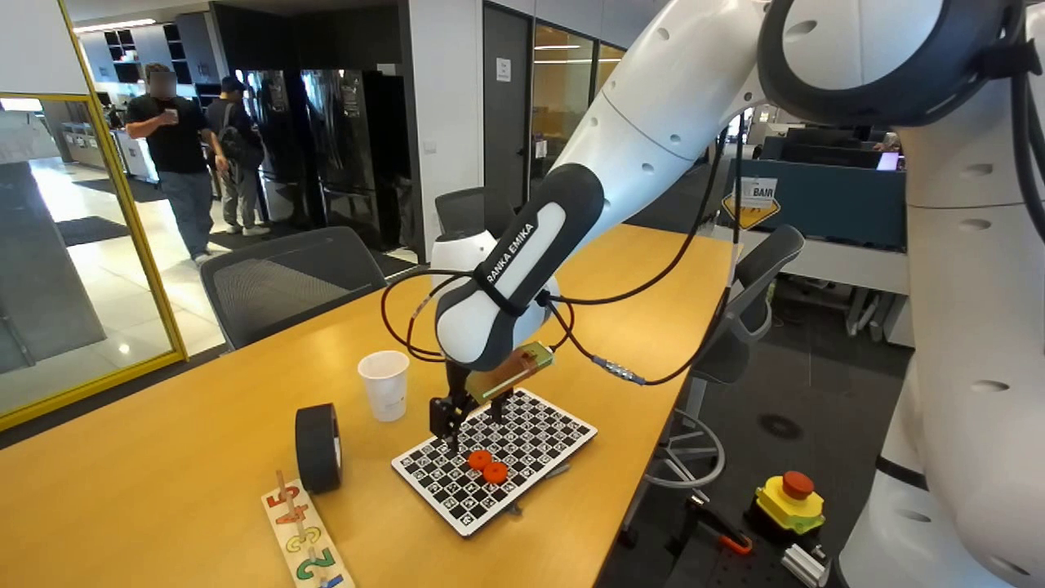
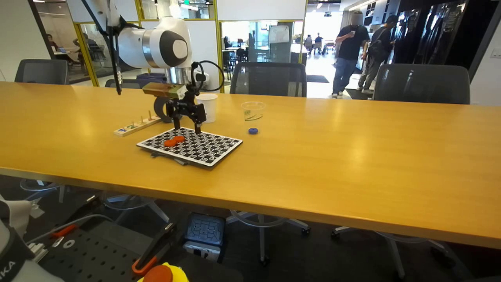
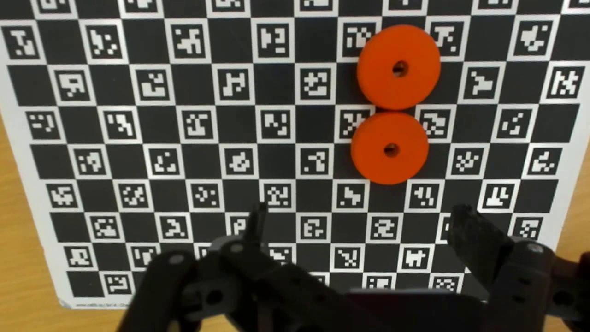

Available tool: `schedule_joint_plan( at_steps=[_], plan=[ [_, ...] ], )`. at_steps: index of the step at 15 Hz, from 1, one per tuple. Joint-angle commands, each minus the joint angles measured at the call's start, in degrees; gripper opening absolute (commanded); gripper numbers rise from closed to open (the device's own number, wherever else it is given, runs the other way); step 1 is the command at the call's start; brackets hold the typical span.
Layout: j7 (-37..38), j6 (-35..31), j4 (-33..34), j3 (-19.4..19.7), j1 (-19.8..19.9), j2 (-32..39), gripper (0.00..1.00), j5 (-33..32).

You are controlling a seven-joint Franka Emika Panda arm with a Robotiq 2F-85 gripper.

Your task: Put the orange discs in the white cup and the blue disc in the clear cup

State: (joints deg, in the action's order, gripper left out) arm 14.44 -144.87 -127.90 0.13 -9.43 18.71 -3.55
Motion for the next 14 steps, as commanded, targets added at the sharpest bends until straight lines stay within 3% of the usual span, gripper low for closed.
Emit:
schedule_joint_plan(
  at_steps=[1, 14],
  plan=[
    [-4.7, -3.2, -2.3, -1.6, 1.9, -0.9, 1.0, 1.0],
    [-14.1, -4.6, -4.2, -6.0, 5.0, -0.7, 1.0, 7.7]
  ],
)
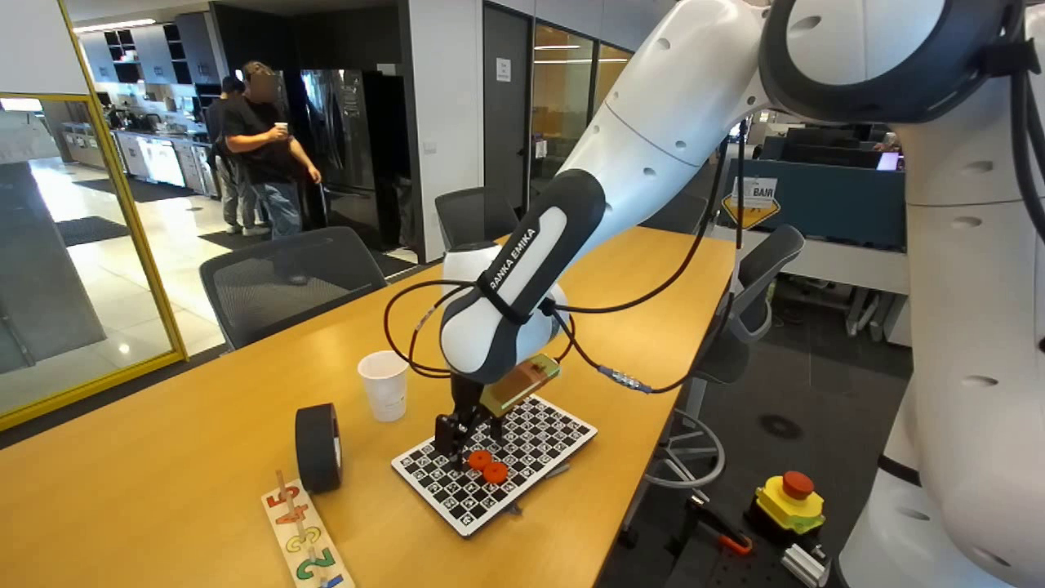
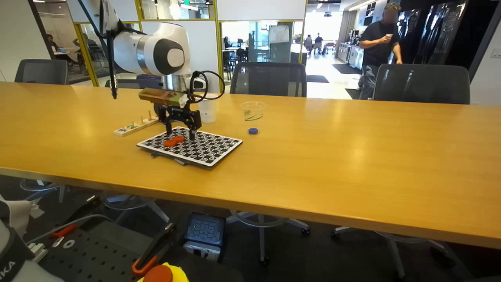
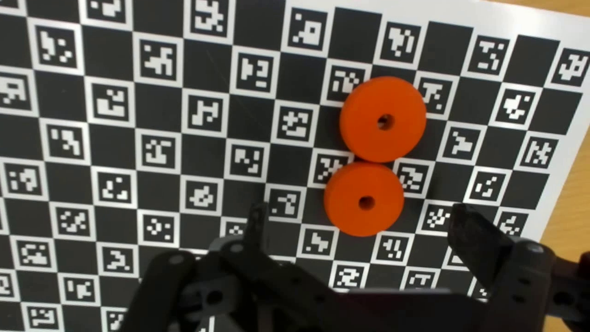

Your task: Put the orange discs in the white cup and the blue disc in the clear cup

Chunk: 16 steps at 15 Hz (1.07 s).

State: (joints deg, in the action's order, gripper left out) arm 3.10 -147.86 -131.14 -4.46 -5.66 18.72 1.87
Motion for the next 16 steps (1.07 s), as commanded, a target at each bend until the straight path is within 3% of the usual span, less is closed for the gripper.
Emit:
schedule_joint_plan(
  at_steps=[1, 13, 14, 16],
  plan=[
    [-3.0, -1.5, -0.9, -1.6, 1.3, -0.7, 1.0, 2.5],
    [-3.8, -1.2, -1.6, -2.0, 1.4, -1.0, 1.0, 3.7],
    [-3.8, -1.5, -1.7, -2.0, 1.4, -1.0, 0.75, 3.7],
    [-3.3, -1.6, -1.8, -1.8, 1.3, -1.1, 0.68, 3.5]
  ],
)
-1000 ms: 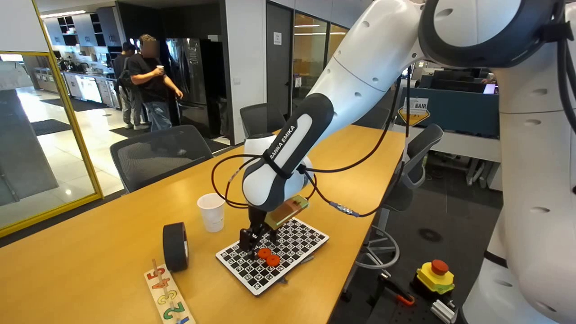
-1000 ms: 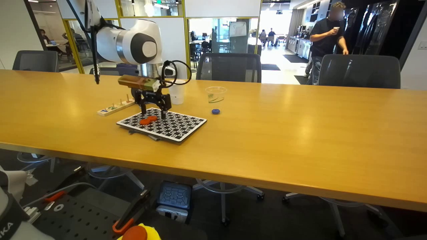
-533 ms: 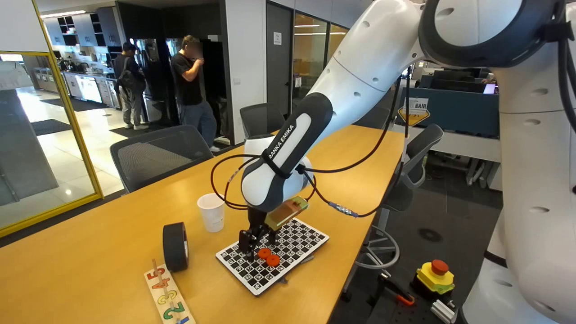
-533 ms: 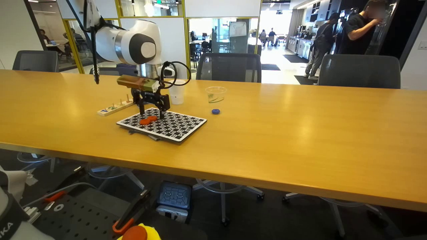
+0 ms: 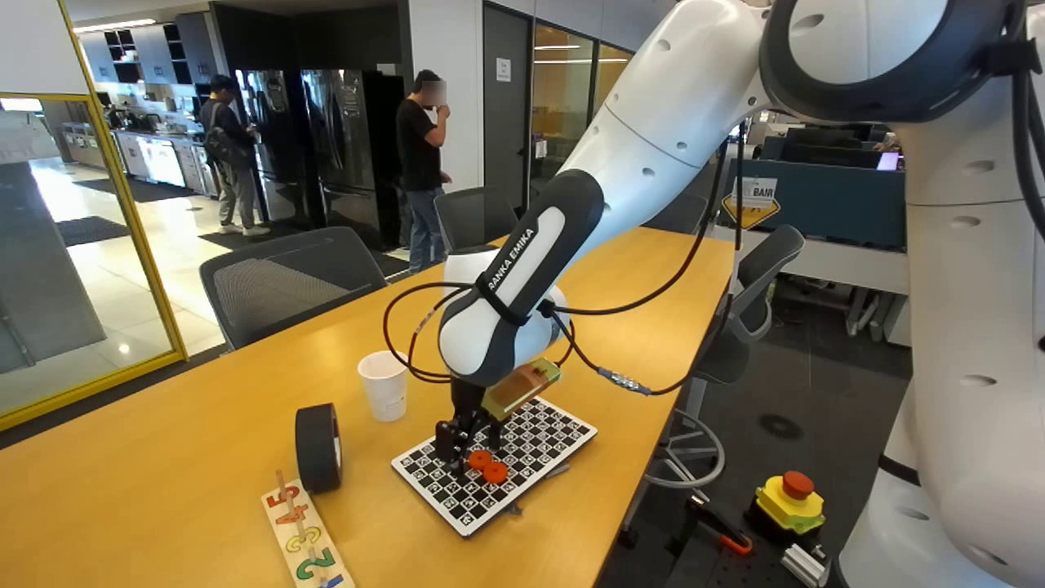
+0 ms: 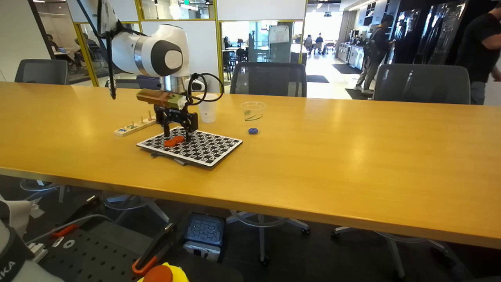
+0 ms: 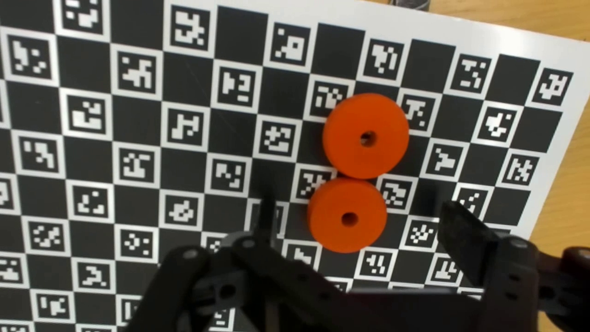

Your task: Put the orange discs in the white cup and the blue disc in the clear cup

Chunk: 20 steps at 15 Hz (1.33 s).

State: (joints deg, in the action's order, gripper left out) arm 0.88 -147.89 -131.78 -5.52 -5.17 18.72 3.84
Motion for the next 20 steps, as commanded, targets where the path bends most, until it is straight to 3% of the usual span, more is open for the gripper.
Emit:
schedule_joint_plan(
  at_steps=[1, 6, 7, 13, 20],
  plan=[
    [-1.1, -1.6, -1.2, -0.7, 0.7, -1.2, 0.58, 1.5],
    [-0.2, -1.2, -1.0, -0.3, 0.8, -1.7, 0.23, 0.9],
    [0.0, -1.1, -1.0, -0.2, 0.7, -2.0, 0.2, 0.8],
    [7.1, 1.0, 1.6, 3.0, -1.2, -3.1, 0.22, -4.5],
    [7.3, 1.6, 13.6, 3.8, -0.4, -1.4, 0.22, -5.8]
  ],
)
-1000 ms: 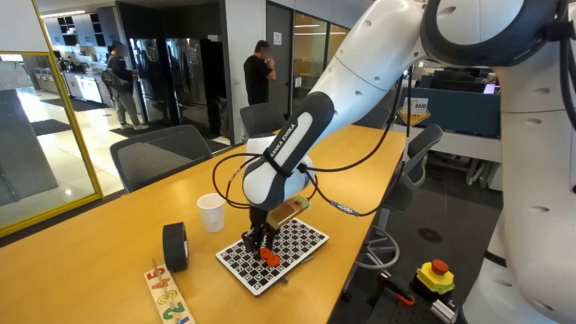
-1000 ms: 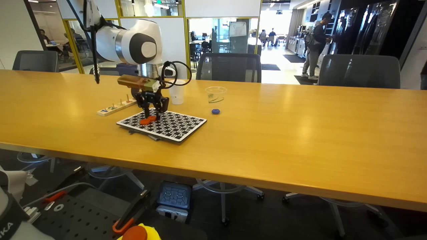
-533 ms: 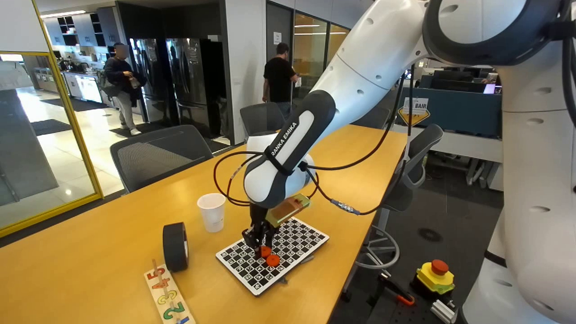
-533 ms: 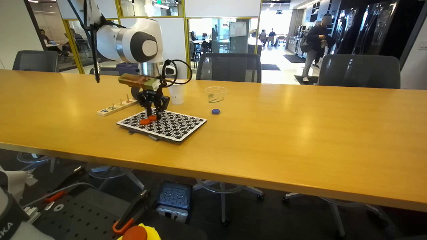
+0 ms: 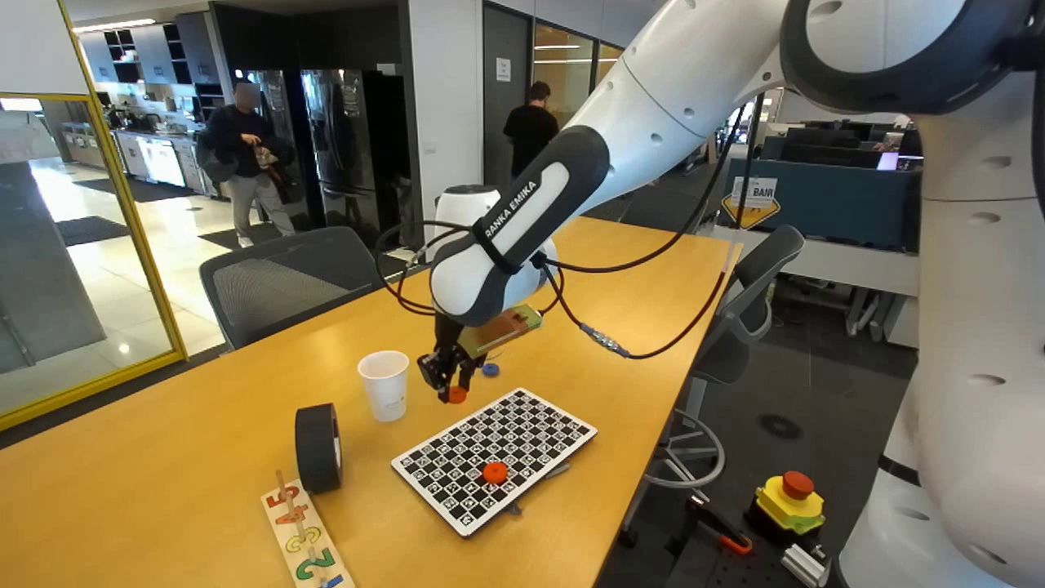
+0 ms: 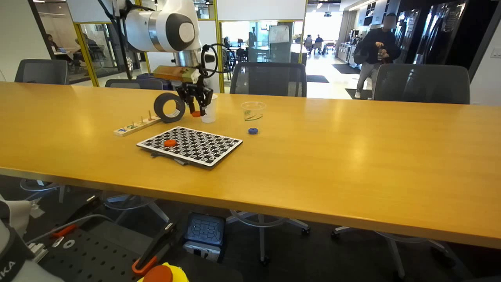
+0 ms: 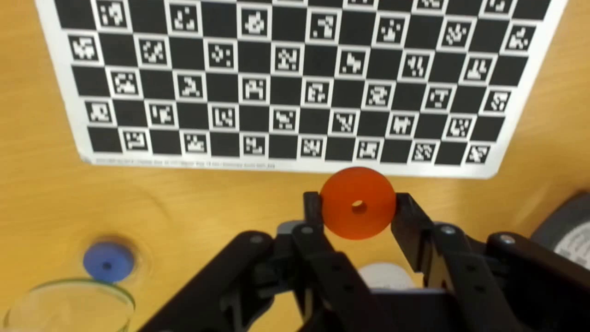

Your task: Put the orange discs in the white cup and the blue disc in the clear cup

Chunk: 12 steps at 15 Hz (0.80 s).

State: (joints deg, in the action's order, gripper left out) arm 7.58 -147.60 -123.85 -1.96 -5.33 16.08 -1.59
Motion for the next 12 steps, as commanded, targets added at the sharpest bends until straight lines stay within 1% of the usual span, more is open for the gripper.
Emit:
schedule_joint_plan(
  at_steps=[1, 6, 12],
  plan=[
    [0.3, 1.5, 7.4, 0.1, -0.1, 1.8, 0.22, -0.3],
    [0.1, 4.5, 17.0, 0.0, -0.4, 6.7, 0.22, -0.2],
    [-0.3, 7.5, 25.5, -0.5, -1.0, 12.3, 0.22, 0.1]
  ],
)
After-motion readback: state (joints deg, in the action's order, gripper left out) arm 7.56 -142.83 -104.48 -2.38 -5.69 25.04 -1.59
